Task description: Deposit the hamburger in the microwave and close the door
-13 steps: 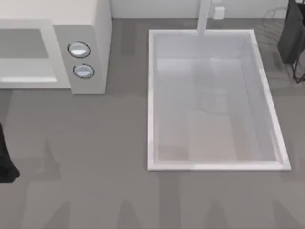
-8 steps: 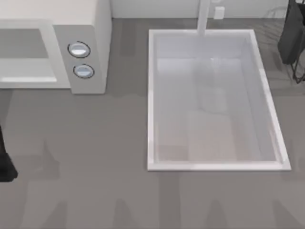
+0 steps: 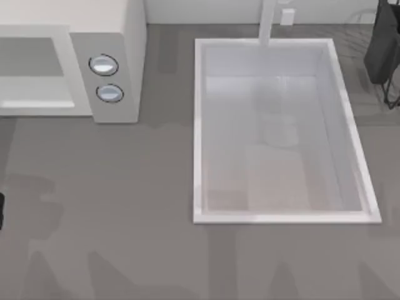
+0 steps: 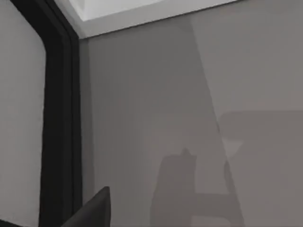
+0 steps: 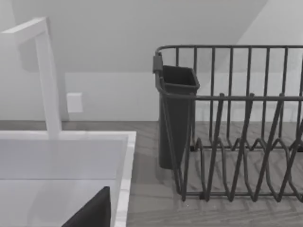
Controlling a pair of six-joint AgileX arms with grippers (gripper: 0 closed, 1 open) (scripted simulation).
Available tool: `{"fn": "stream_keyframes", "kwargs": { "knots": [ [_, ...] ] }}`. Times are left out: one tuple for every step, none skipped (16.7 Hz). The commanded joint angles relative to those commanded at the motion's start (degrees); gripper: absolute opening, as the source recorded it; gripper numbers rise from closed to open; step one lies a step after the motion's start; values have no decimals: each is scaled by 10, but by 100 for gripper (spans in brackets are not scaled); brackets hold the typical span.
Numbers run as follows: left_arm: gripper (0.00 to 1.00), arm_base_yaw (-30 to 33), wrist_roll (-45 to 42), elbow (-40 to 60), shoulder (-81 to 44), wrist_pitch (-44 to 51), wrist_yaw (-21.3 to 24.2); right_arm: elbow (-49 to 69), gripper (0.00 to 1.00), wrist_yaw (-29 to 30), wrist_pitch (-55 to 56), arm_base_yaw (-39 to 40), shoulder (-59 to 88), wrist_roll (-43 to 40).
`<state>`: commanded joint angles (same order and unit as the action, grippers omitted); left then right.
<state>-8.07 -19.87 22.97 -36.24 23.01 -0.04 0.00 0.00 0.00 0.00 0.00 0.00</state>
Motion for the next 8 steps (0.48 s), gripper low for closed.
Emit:
{"fn": "stream_keyframes", "kwargs": {
  "knots": [
    [100,-11,-27,31,-53,31,0,0,100,0,0,0,0,0],
    [100,-22,-54,63,-107,63,0,0,100,0,0,0,0,0],
    [100,-33,-81,94,-160,94,0,0,100,0,0,0,0,0],
    [100,-44,-107,125,-212,124,0,0,100,0,0,0,0,0],
    [100,-54,-132,154,-262,153,0,0,100,0,0,0,0,0],
    [100,-64,-156,182,-310,181,0,0,100,0,0,0,0,0],
    [100,-74,-179,208,-356,207,0,0,100,0,0,0,0,0],
    [100,-82,-199,232,-397,230,-1,0,100,0,0,0,0,0]
  ]
}}
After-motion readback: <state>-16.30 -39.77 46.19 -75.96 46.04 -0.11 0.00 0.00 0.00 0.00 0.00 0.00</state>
